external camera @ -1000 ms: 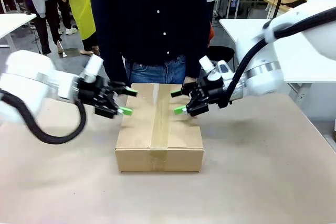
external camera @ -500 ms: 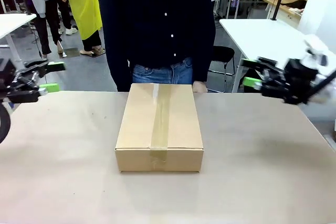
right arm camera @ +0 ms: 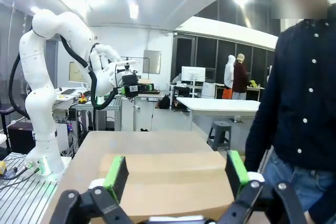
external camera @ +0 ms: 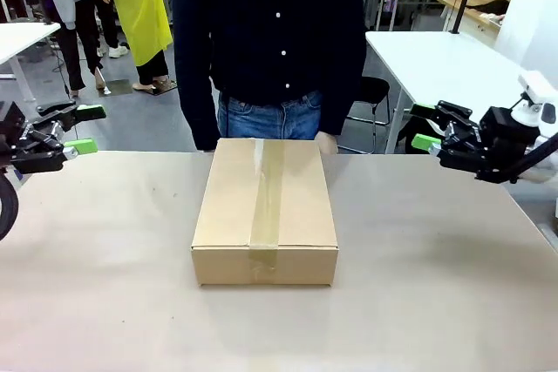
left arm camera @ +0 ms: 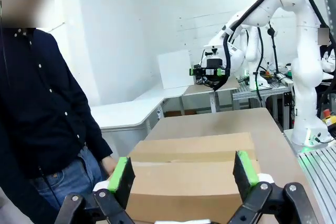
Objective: Pack the gift set into the box.
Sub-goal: Press and hold the closed box until the human finishes sealing it.
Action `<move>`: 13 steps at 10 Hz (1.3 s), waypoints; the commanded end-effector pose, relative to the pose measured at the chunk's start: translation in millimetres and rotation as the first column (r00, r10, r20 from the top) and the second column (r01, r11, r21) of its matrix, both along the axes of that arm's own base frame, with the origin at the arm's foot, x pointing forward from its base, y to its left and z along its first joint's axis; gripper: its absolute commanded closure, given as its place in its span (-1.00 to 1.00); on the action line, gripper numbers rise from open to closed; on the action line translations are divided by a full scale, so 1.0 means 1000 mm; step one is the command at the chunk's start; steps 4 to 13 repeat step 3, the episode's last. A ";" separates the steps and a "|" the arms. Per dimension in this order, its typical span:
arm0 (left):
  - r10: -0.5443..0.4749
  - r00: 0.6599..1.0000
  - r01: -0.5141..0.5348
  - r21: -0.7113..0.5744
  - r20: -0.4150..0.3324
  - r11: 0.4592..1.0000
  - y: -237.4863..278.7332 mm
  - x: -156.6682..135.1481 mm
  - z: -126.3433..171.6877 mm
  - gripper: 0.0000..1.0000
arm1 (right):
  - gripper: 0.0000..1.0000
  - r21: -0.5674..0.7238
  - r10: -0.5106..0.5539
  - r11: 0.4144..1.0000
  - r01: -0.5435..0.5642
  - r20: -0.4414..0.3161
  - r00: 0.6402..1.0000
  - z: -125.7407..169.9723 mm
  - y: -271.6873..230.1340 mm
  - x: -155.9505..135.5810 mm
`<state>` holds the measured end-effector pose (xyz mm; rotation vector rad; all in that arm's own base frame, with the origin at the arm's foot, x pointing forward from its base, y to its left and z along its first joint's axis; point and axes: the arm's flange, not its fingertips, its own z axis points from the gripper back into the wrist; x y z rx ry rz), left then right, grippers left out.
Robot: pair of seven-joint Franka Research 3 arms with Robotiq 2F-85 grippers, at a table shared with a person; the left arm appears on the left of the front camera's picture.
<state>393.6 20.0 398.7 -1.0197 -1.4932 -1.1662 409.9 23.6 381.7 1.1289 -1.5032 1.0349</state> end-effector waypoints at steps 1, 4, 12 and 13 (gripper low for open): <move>0.000 1.000 0.000 0.012 -0.006 1.000 0.000 -0.003 0.003 -1.00 | -1.00 -0.012 0.004 1.000 -0.004 -0.022 1.000 0.006 0.000 0.004; 0.000 1.000 0.000 0.012 -0.006 1.000 0.000 -0.003 0.003 -1.00 | -1.00 -0.012 0.004 1.000 -0.004 -0.022 1.000 0.006 0.000 0.004; 0.000 1.000 0.000 0.012 -0.006 1.000 0.000 -0.003 0.003 -1.00 | -1.00 -0.012 0.004 1.000 -0.004 -0.022 1.000 0.006 0.000 0.004; 0.000 1.000 0.000 0.012 -0.006 1.000 0.000 -0.003 0.003 -1.00 | -1.00 -0.012 0.004 1.000 -0.004 -0.022 1.000 0.006 0.000 0.004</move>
